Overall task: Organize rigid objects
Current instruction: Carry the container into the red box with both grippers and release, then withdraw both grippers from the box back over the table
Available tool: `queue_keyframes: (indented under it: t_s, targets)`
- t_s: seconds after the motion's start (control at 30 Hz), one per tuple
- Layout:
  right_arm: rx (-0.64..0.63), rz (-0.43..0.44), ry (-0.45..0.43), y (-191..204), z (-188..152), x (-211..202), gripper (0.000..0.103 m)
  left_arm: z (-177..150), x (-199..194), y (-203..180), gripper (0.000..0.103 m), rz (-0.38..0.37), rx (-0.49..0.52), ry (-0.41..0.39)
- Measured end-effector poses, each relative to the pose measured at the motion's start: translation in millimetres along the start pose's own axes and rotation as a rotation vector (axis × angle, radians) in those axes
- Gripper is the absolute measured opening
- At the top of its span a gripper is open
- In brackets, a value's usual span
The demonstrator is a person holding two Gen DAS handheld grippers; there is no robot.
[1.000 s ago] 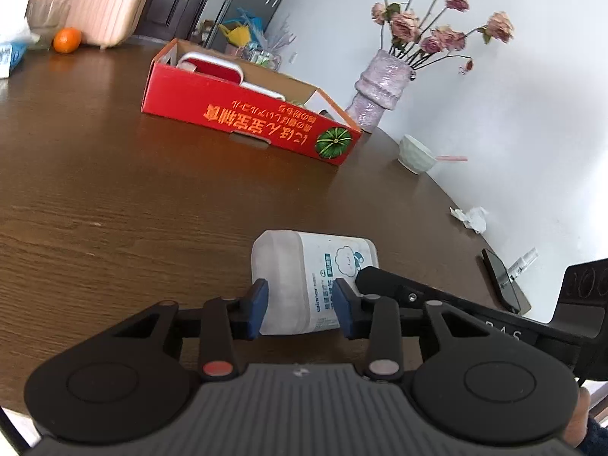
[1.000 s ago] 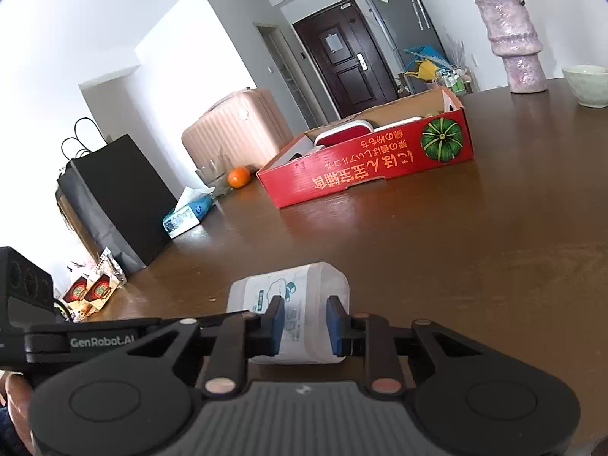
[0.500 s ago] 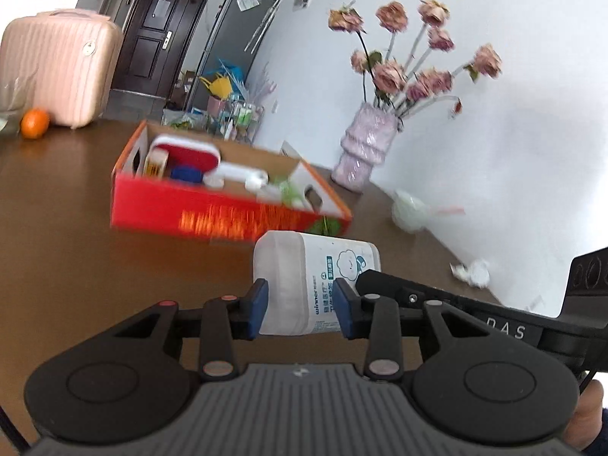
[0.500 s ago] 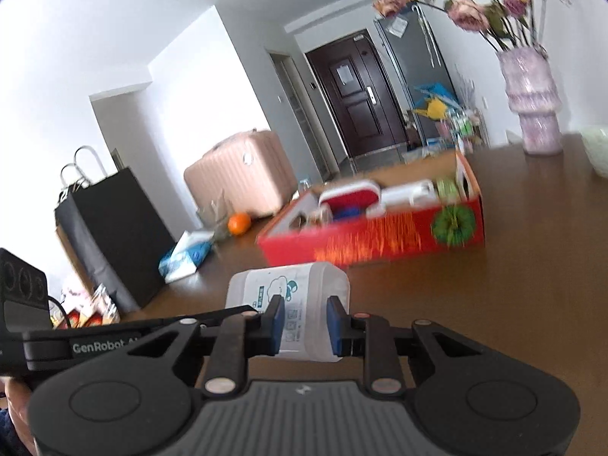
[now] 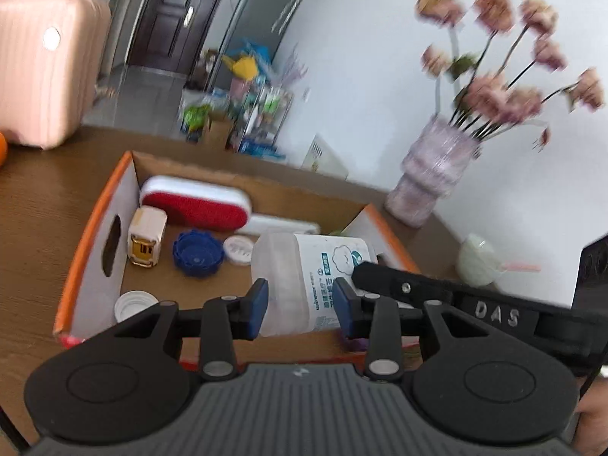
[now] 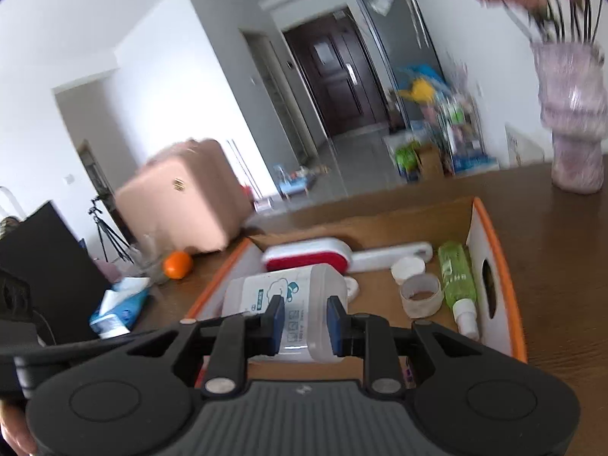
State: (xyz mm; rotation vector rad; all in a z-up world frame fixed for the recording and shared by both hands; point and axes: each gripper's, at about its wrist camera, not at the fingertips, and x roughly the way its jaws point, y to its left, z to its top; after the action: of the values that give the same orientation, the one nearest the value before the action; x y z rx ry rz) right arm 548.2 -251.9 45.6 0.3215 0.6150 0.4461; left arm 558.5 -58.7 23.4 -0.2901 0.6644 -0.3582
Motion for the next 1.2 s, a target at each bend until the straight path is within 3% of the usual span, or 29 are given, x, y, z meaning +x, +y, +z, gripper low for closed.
queue_keyframes:
  t_s: [0.13,0.33,0.47,0.7,0.83,0.9,0.93,1.0,1.03,1.1,1.2]
  targets:
    - [0.032,-0.023,0.071,-19.2,-4.3,42.7,0.023,-3.6,28.4,17.2,0.037,0.03,-0.007,0.052]
    - [-0.053,-0.069,0.13,-19.3,-18.6,70.7,0.025,-13.9,43.8,24.7,0.037,0.048,0.057,0.078]
    - [-0.083,-0.078,0.128,-14.1,-16.5,69.7,0.025,-11.1,35.9,20.6,0.038,0.064,0.082,0.062]
    - [-0.178,-0.158,0.063,2.6,1.8,23.7,0.025,5.2,-16.6,7.3,0.049,0.182,0.163,-0.002]
    - [-0.197,-0.209,0.017,6.4,5.7,-17.6,0.039,-2.8,-53.5,2.9,0.055,0.288,0.241,-0.072]
    - [-0.202,-0.238,-0.012,7.2,1.4,-39.9,0.043,-13.4,-71.3,1.7,0.063,0.358,0.285,-0.099]
    - [-0.211,-0.251,-0.032,8.5,-3.1,-51.8,0.052,-19.2,-79.4,-0.6,0.068,0.389,0.317,-0.119]
    - [-0.239,-0.273,-0.08,10.5,-13.6,-71.7,0.076,-34.9,-102.1,-4.5,0.091,0.402,0.382,-0.193]
    - [-0.245,-0.283,-0.114,9.7,-19.7,-81.8,0.091,-41.6,-110.8,-5.8,0.093,0.396,0.39,-0.221]
    - [-0.244,-0.298,-0.175,9.2,-34.9,-97.6,0.095,-54.9,-128.1,-9.3,0.095,0.392,0.397,-0.265]
    - [-0.244,-0.302,-0.196,10.5,-53.0,-113.6,0.095,-72.1,-146.2,-15.6,0.097,0.396,0.405,-0.285]
